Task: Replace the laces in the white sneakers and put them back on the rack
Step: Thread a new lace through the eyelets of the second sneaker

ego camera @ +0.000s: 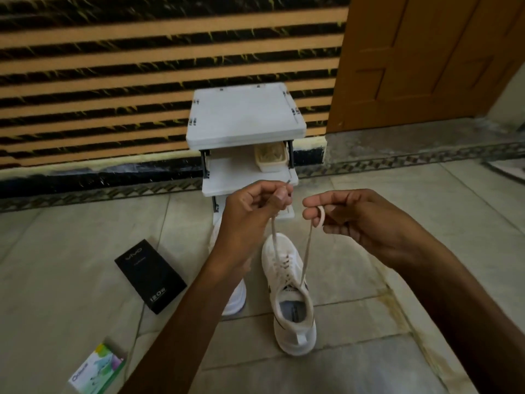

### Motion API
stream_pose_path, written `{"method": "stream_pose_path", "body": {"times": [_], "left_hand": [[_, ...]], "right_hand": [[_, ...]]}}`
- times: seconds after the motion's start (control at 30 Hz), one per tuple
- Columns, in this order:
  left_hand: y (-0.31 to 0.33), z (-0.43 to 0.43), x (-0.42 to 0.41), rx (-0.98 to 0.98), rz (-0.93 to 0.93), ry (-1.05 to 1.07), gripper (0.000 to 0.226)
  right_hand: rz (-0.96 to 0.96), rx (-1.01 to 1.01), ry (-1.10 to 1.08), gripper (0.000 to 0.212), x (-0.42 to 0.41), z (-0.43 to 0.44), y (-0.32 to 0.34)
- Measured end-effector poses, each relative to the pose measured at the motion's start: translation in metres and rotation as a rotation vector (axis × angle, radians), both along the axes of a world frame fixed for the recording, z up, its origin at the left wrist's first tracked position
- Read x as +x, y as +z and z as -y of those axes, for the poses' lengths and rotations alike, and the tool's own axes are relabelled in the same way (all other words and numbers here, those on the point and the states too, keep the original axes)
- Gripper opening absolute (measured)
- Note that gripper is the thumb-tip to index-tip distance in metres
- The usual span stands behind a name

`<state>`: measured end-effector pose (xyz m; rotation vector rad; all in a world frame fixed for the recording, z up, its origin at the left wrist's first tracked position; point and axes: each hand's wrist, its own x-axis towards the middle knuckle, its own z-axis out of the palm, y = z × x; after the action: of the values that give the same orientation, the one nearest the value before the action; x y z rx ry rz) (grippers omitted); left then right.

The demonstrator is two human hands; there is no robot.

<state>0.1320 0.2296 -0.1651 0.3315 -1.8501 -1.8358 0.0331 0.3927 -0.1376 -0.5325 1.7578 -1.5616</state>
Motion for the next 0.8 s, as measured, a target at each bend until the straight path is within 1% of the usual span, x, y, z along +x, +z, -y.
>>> {"method": "stream_pose_path", "body": {"times": [0.03,0.1,0.17,0.23,0.3,0.37,0.43,0.47,0.5,0.53,0.6,0.67,0.8], "left_hand": [[0.006,0.0,0.0,0.0,-0.016,-0.005,0.013],[0.018,-0.001,-0.002,0.022,-0.038,-0.012,0.012],[0.026,-0.003,-0.003,0.047,-0.041,-0.021,0.011],[0.034,-0.003,-0.005,-0.001,-0.042,-0.01,0.01],[0.038,-0.004,-0.006,-0.072,-0.023,0.014,0.008],[0.04,-0.004,-0.006,-0.128,-0.005,0.051,0.007],[0.039,-0.005,-0.007,-0.165,0.022,0.105,0.007],[0.038,-0.004,-0.007,-0.164,0.029,0.132,0.006],[0.039,-0.004,-0.006,-0.154,0.031,0.151,0.005],[0.039,-0.004,-0.005,-0.143,0.027,0.163,0.007],[0.04,-0.004,-0.003,-0.142,0.021,0.176,0.009],[0.042,-0.005,-0.002,-0.125,0.019,0.179,0.009],[0.042,-0.007,-0.002,-0.059,-0.006,0.161,0.015]], "right_hand": [[0.024,-0.046,0.003,0.034,-0.001,0.0,0.005],[0.007,-0.1,0.001,0.024,-0.002,0.003,0.011],[-0.055,-0.116,-0.03,0.019,-0.002,0.005,0.011],[-0.154,-0.125,-0.077,0.018,-0.002,0.008,0.014],[-0.275,-0.095,-0.113,0.025,0.0,0.011,0.018],[-0.454,-0.028,-0.134,0.03,0.001,0.015,0.02],[-0.686,0.063,-0.147,0.029,0.003,0.018,0.018],[-0.774,0.073,-0.164,0.026,0.003,0.02,0.017],[-0.824,0.049,-0.193,0.022,0.004,0.02,0.017],[-0.833,0.006,-0.225,0.018,0.004,0.019,0.018],[-0.79,-0.076,-0.273,0.009,0.004,0.018,0.019],[-0.749,-0.113,-0.299,0.002,0.005,0.019,0.022],[-0.75,-0.159,-0.313,0.004,0.005,0.025,0.024]]}}
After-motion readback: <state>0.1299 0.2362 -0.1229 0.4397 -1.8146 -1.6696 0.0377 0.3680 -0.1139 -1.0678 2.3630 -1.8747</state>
